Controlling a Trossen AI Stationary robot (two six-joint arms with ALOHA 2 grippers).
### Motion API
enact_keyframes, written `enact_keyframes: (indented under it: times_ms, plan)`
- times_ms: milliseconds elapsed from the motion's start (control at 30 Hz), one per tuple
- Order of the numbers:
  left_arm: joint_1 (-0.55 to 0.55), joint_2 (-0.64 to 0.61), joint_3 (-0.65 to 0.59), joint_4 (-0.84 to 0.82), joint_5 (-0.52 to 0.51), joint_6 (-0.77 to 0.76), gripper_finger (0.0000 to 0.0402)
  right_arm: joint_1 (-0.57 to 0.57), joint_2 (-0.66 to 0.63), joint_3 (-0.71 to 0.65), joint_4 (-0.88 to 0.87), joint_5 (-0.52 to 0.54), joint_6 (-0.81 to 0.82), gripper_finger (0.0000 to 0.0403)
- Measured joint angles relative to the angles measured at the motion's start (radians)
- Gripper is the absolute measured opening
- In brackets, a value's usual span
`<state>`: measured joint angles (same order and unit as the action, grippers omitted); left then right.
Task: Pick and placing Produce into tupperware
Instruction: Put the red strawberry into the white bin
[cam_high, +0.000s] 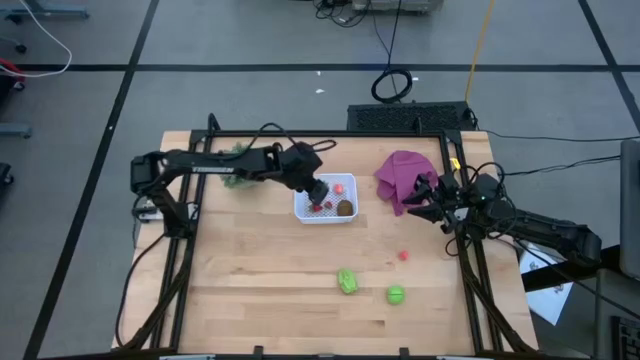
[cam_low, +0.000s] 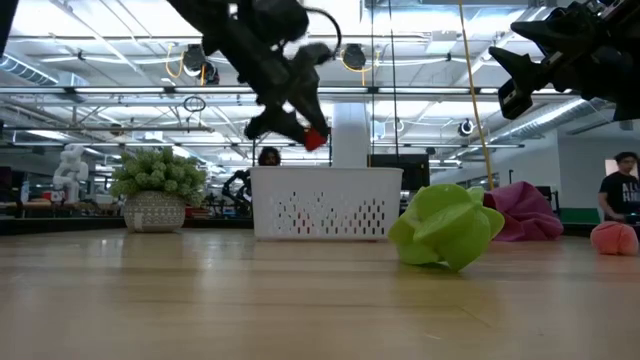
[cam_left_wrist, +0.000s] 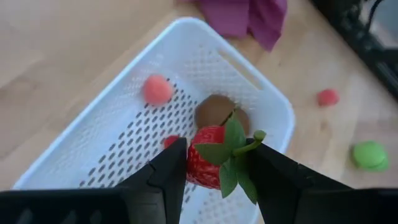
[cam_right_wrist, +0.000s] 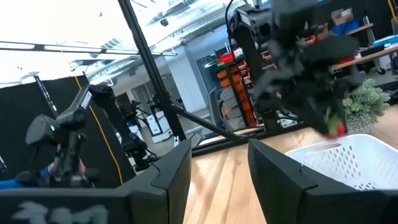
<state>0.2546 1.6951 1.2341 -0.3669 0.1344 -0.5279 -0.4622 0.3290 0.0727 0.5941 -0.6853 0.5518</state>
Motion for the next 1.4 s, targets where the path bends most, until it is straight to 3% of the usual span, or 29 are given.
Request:
enact_keyframes:
  times_ms: [267, 633, 767, 1400]
  plan:
    - [0.036, 0.143, 0.058, -0.047, 0.05, 0.031, 0.0156, 0.0, 0.021, 0.0, -0.009, 0.0, -0.018, 0.0151]
    - [0.03, 0.39, 0.441, -0.427, 0.039, 0.139, 0.0156, 0.0, 0.025, 0.0, -0.017, 0.0, -0.018, 0.0151]
    - [0.029, 0.431, 0.519, -0.506, 0.016, 0.153, 0.0157, 0.0, 0.027, 0.0, -0.024, 0.0, -0.018, 0.0151]
    - [0.014, 0.448, 0.535, -0.527, -0.033, 0.15, 0.0156, 0.0, 0.03, 0.0, -0.045, 0.0, -0.022, 0.0151]
